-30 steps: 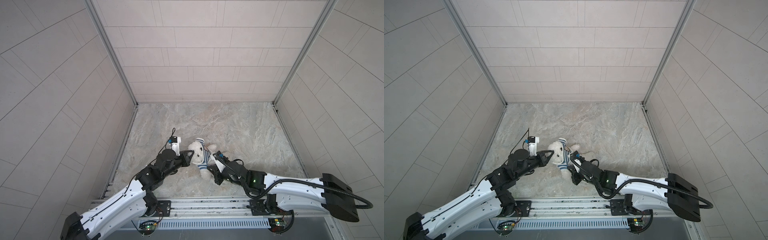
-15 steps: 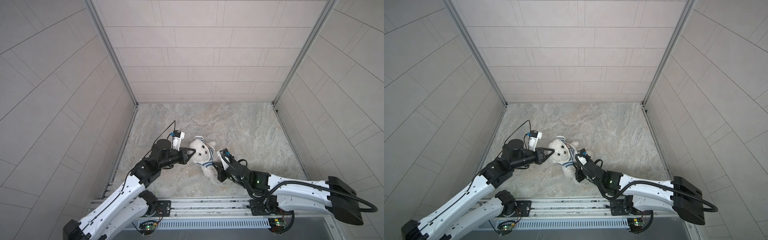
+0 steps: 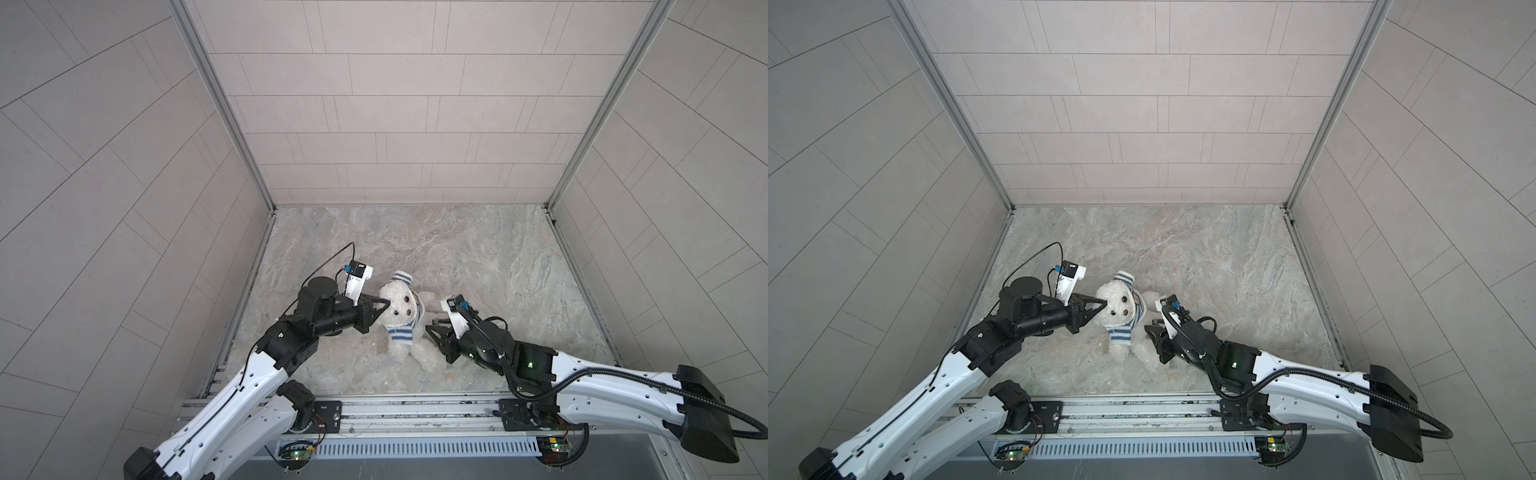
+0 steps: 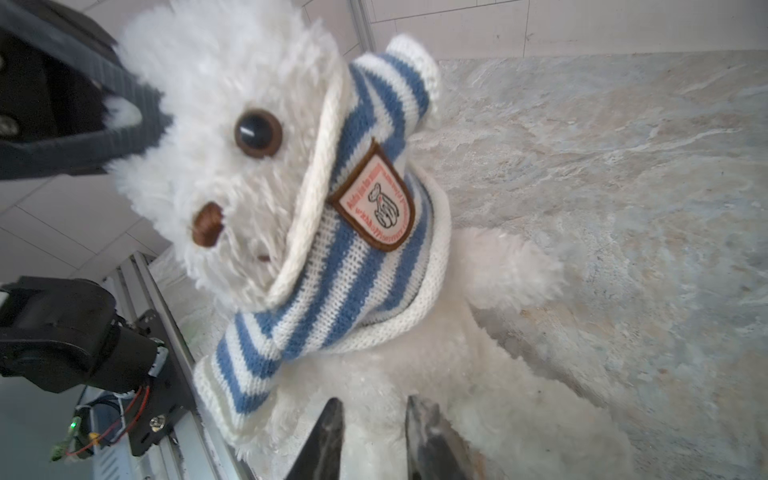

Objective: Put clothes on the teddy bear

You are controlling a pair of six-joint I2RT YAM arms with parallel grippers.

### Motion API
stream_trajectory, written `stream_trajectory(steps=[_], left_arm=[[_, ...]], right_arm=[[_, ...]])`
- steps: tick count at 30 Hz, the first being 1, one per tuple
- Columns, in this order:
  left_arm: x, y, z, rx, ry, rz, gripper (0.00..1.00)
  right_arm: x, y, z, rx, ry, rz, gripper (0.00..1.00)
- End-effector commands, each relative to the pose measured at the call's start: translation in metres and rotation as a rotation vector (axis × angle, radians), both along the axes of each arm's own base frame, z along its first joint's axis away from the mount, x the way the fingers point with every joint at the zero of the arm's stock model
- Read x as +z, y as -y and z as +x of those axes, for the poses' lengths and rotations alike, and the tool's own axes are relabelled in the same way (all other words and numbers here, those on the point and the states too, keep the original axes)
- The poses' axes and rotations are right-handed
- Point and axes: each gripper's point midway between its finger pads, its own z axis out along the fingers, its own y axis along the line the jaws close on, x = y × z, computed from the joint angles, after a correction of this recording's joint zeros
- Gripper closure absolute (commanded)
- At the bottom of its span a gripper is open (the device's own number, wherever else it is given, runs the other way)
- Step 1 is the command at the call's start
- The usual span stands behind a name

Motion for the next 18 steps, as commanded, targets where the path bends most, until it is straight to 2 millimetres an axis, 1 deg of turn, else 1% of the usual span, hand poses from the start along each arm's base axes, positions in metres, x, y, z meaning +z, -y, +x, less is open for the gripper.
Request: stream_trajectory(steps=[1,2,5,8,9,11,15,18], left_arm=[[0.025,0.007,-0.004,-0.058,0.228,-0.006,1.0],[0.027,0.009,-0.005,-0.07,0.261,-0.01,1.0],[0.021,0.015,-0.005,-0.106,0.294,-0.005,1.0],[0.018,0.02,-0.007,-0.145,0.299,-0.001,1.0],[0.02,0.022,-0.009,-0.154,0.307,-0.004,1.0],[0.022,0.024,-0.01,-0.171,0.313,-0.002,1.0],[0.022,0.03,-0.015,-0.219,0.308,0.007,1.0],[0.022,0.032,-0.017,-0.239,0.307,0.014,1.0]], right_arm=[[0.026,0.01,0.004,-0.019,0.003,0.047,0.59],[0.03,0.013,0.007,-0.02,-0.02,0.079,0.57],[0.037,0.025,0.014,-0.015,-0.087,0.16,0.57],[0.04,0.036,0.02,-0.015,-0.112,0.195,0.55],[0.041,0.038,0.021,0.0,-0.12,0.208,0.55],[0.044,0.039,0.024,0.031,-0.116,0.241,0.55],[0.057,0.032,0.029,0.11,-0.082,0.284,0.53],[0.068,0.027,0.038,0.14,-0.058,0.302,0.53]])
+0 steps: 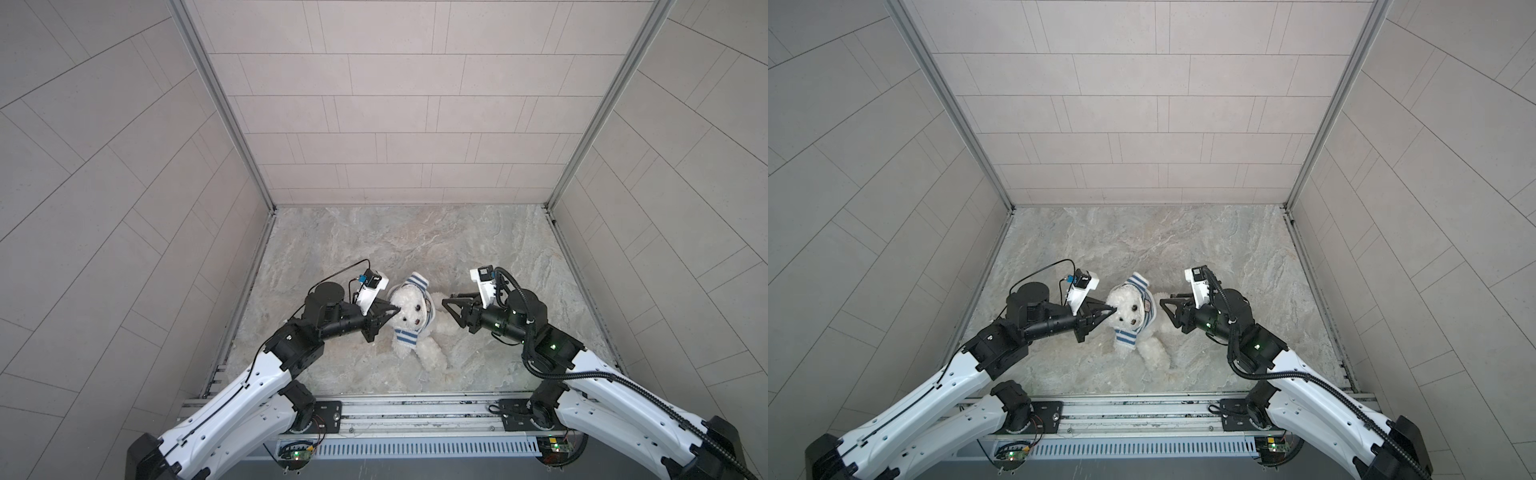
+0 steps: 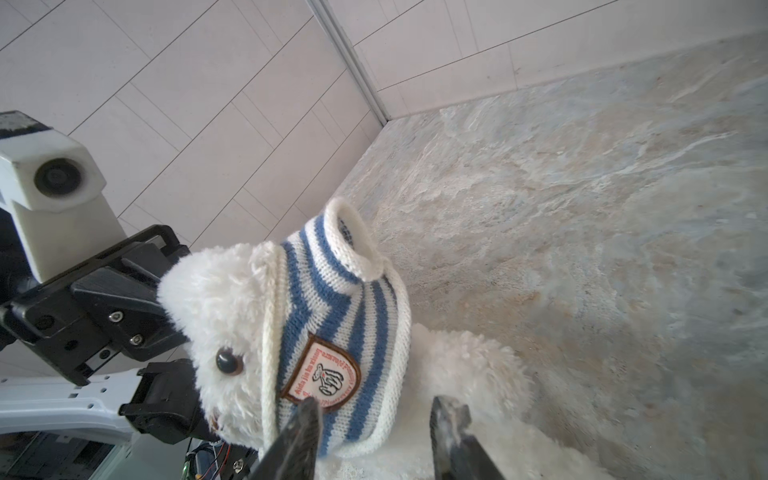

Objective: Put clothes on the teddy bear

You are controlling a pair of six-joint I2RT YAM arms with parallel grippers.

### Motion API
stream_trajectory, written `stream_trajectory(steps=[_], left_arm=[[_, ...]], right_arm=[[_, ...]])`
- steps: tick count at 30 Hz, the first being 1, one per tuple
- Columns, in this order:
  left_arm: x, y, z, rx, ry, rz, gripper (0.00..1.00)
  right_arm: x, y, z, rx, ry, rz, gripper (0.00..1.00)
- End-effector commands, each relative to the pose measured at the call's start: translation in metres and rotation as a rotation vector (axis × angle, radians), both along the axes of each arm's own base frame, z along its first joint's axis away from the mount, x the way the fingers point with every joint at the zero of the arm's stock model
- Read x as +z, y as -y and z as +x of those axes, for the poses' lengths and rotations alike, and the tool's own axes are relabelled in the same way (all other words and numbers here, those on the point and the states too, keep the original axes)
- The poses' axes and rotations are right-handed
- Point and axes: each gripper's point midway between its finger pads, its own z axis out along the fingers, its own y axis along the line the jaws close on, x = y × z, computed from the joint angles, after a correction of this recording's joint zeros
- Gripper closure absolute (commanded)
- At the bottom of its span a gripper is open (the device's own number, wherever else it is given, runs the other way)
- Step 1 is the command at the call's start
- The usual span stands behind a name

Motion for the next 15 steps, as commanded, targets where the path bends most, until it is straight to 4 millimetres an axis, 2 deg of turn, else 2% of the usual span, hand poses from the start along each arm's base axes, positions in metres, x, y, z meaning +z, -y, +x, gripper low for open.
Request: stream_trajectory(steps=[1,5,11,15], left_arm=[[0.026,0.008,-0.004,-0.062,0.079,-0.034,1.0],[0.026,0.009,-0.005,-0.07,0.077,-0.021,1.0],[0.025,0.011,-0.005,-0.072,0.074,-0.017,1.0],[0.025,0.011,-0.003,-0.07,0.077,-0.02,1.0]], right_arm=[[0.032,-0.014,0.0,0.105,0.067,0.09,0.53],[0.053,-0.016,0.017,0.111,0.088,0.174,0.52],[0.076,-0.029,0.036,0.131,0.124,0.195,0.52],[0.074,-0.037,0.045,0.147,0.11,0.19,0.52]])
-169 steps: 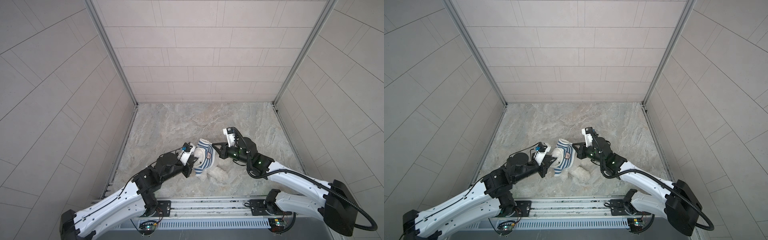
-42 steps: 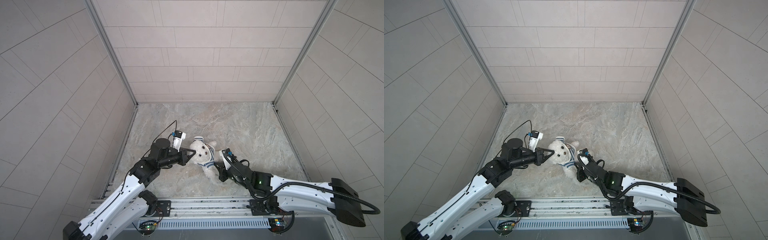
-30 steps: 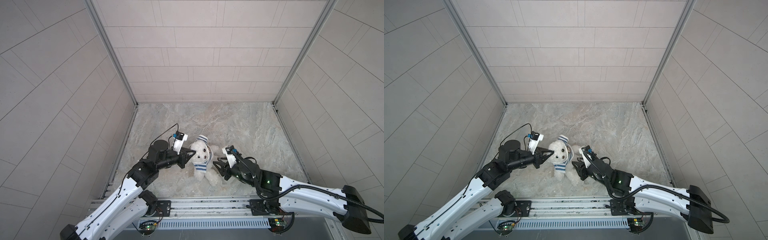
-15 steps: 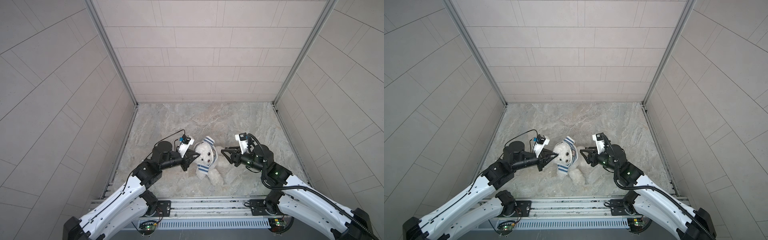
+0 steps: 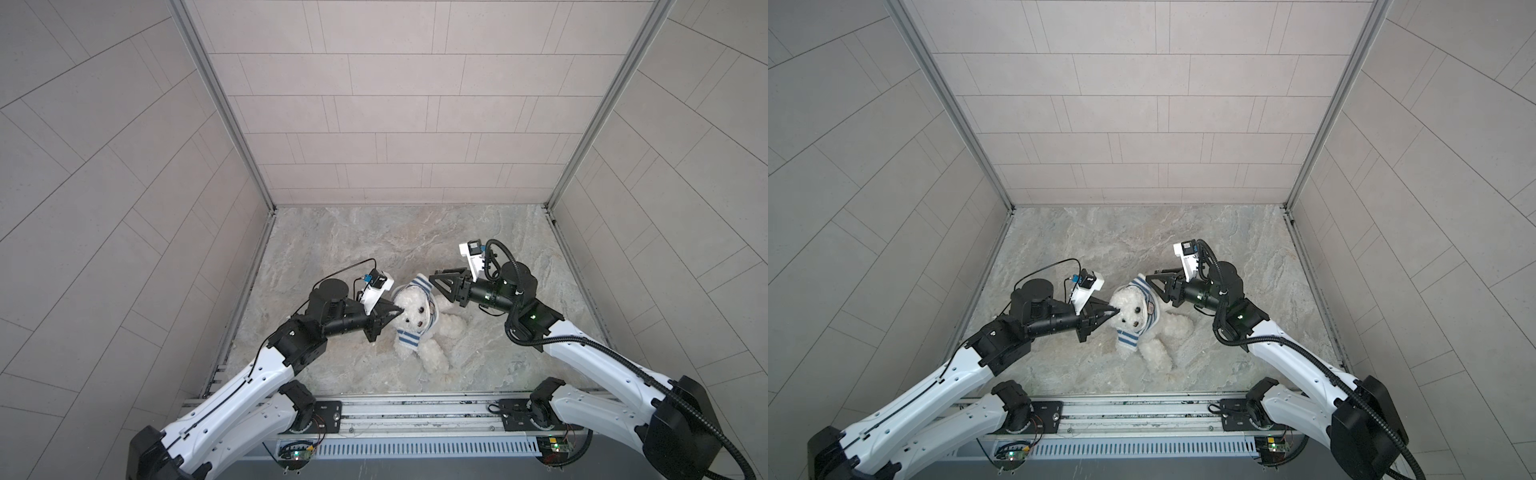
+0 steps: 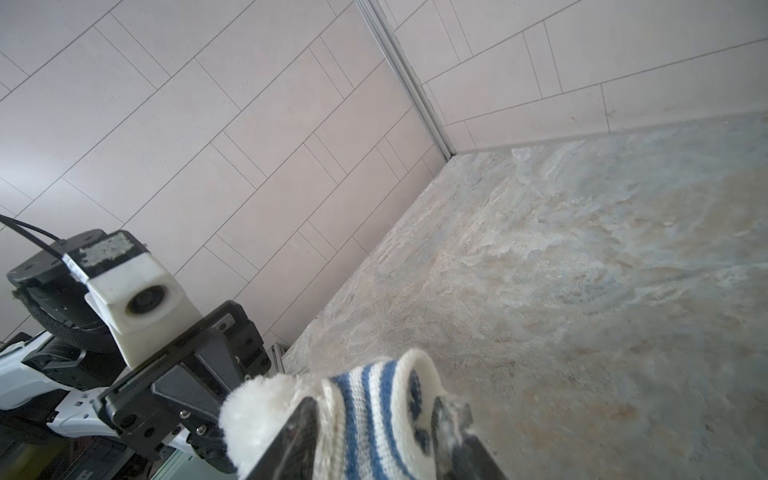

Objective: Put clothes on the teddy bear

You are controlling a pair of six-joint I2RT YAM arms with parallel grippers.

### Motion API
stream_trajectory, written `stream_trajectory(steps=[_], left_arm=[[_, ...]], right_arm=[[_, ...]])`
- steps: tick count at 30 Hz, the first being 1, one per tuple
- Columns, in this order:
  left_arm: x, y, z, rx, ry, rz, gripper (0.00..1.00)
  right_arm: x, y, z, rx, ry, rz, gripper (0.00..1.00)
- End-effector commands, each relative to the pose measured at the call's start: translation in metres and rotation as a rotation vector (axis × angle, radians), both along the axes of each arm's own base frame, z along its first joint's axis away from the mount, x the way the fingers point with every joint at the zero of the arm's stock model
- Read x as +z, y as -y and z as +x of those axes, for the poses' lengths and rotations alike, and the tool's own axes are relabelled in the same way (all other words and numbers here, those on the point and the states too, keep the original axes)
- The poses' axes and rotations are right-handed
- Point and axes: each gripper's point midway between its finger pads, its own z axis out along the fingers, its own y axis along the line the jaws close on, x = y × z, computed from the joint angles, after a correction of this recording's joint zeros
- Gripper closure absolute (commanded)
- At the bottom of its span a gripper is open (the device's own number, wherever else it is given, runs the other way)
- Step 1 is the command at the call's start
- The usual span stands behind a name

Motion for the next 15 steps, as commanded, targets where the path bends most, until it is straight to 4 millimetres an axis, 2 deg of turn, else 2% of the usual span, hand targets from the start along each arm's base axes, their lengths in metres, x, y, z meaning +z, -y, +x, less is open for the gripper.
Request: stream_trajectory(steps=[1,15], left_arm=[[0.023,0.005,-0.001,-0.029,0.062,-0.04,1.0],[0.024,0.006,0.001,-0.022,0.065,-0.044,1.0]], right_arm=[[0.015,-0.009,0.003,0.042,0.028,0.037,0.53],[-0.015,-0.019,0.013,0.041,-0.061,-0.012,0.58]])
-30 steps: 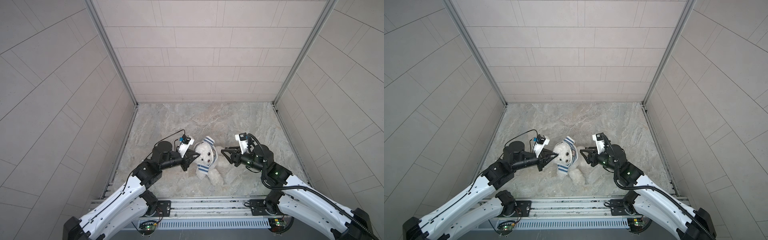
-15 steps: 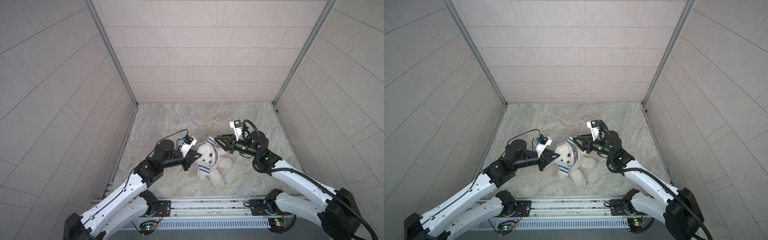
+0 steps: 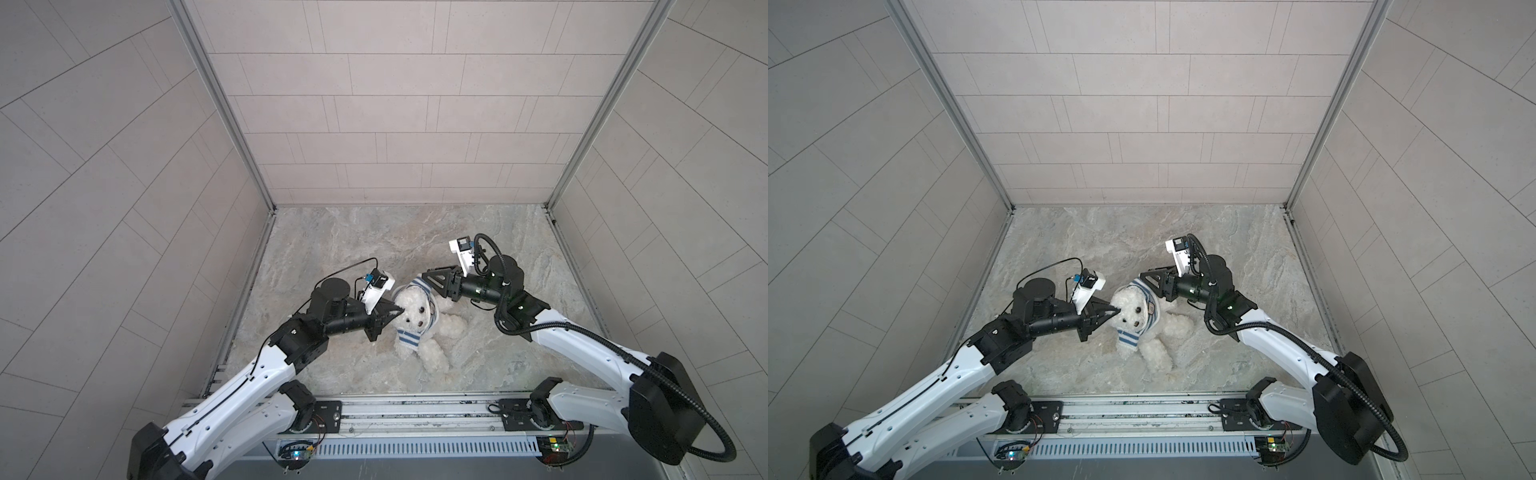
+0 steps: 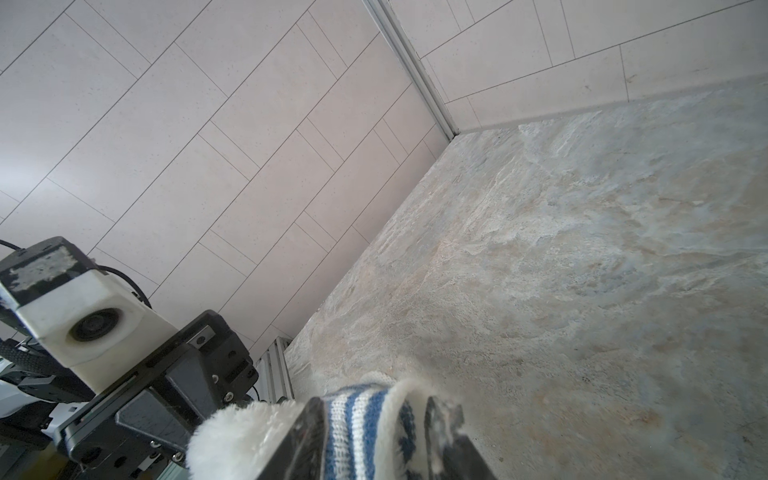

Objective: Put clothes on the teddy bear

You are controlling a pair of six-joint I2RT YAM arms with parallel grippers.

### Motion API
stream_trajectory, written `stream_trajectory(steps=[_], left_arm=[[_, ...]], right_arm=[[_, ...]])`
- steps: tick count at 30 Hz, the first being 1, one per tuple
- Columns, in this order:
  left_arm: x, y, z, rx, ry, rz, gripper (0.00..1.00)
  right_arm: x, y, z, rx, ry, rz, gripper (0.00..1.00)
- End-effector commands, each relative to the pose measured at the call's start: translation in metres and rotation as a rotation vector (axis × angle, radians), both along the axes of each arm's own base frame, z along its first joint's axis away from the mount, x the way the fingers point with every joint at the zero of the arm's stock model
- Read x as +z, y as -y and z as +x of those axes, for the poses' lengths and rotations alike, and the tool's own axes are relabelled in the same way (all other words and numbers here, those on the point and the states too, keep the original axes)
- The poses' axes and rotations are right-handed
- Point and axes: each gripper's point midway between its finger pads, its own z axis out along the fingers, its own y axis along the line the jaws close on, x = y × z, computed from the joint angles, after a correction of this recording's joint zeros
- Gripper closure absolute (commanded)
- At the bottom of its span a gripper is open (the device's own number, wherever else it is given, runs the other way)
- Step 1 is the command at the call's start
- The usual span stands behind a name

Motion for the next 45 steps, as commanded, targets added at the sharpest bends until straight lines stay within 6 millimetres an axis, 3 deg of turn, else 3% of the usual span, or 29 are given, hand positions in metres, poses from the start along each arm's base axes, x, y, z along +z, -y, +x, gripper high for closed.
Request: stream_trajectory(steps=[1,10,17,23,28,36,45], left_arm=[[0.027,0.004,0.0,-0.02,0.074,-0.051,1.0],[0.029,0.002,0.001,-0.005,0.081,-0.05,1.0],[0.024,-0.001,0.005,0.025,0.085,-0.026,1.0],[0.024,-0.006,0.009,0.061,0.094,-0.016,1.0],[0.025,-0.014,0.013,0.112,0.119,-0.013,1.0],[0.027,-0.021,0.017,0.165,0.136,-0.024,1.0],[0.028,-0.03,0.022,0.233,0.138,-0.045,1.0]], right_arm=[[0.006,-0.004,0.001,0.007,0.007,0.005,0.59],[-0.003,-0.003,0.001,0.005,-0.007,-0.028,0.74],[-0.006,-0.001,-0.003,0.009,-0.011,-0.053,1.0],[-0.008,0.01,-0.006,-0.026,0.017,-0.108,1.0],[-0.036,0.04,0.001,-0.157,-0.008,-0.271,1.0],[-0.089,0.072,0.002,-0.25,-0.08,-0.505,1.0],[-0.11,0.089,-0.007,-0.278,-0.114,-0.593,1.0]])
